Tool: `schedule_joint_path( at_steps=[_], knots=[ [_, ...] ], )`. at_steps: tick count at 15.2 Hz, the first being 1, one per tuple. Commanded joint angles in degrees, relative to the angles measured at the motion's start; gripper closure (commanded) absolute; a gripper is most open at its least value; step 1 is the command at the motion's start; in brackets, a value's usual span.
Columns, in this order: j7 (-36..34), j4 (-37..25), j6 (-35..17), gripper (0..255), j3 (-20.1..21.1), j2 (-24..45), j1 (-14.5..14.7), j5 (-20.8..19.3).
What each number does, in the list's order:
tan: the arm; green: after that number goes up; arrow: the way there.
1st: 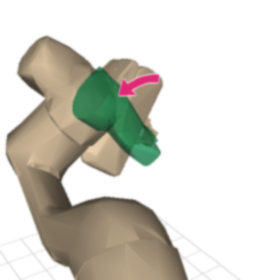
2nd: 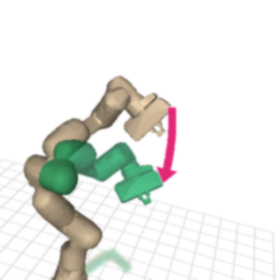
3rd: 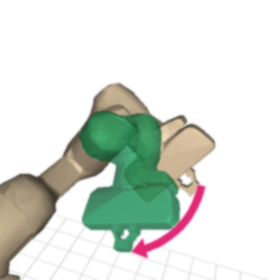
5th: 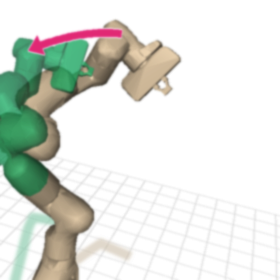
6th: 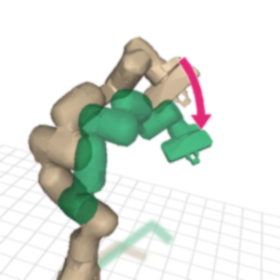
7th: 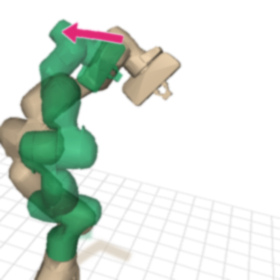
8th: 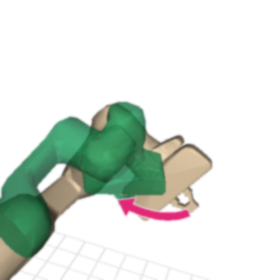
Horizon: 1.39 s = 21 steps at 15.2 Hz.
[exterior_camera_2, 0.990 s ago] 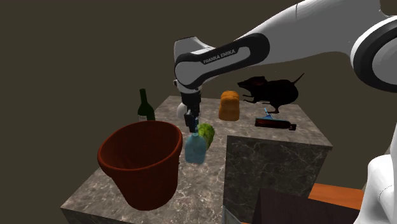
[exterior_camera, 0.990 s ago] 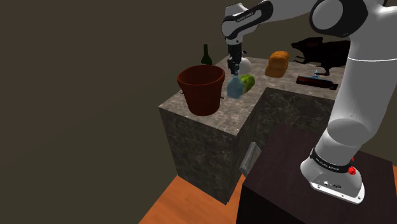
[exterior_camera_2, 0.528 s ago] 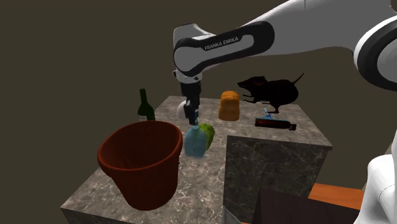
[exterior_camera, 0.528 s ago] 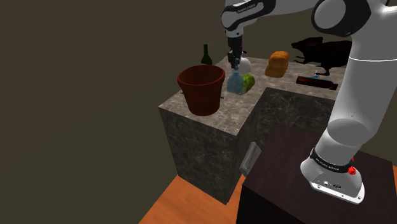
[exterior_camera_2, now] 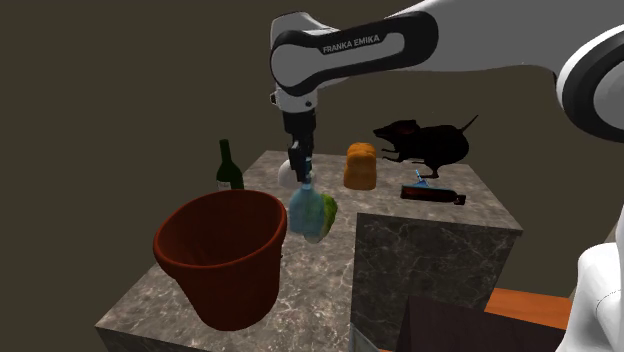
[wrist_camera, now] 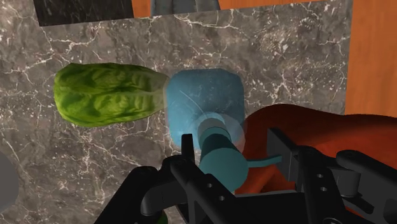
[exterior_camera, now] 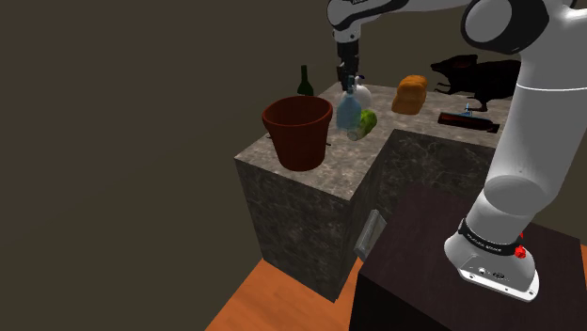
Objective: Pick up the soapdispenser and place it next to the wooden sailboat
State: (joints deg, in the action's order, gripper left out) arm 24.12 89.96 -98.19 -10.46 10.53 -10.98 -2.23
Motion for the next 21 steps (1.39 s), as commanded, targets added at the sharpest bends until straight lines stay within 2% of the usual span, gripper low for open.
schedule_joint_path(
  at_steps=[1, 12, 21],
  knots=[
    [0.15, -1.77, 1.69, 255, -0.04, 0.06, -0.05, 0.02],
    [0.84, -12.69, 10.87, 255, -0.15, 1.81, -0.34, 0.36],
    [1.63, -24.88, 19.54, 255, -0.31, 5.34, -0.95, 0.98]
  ],
)
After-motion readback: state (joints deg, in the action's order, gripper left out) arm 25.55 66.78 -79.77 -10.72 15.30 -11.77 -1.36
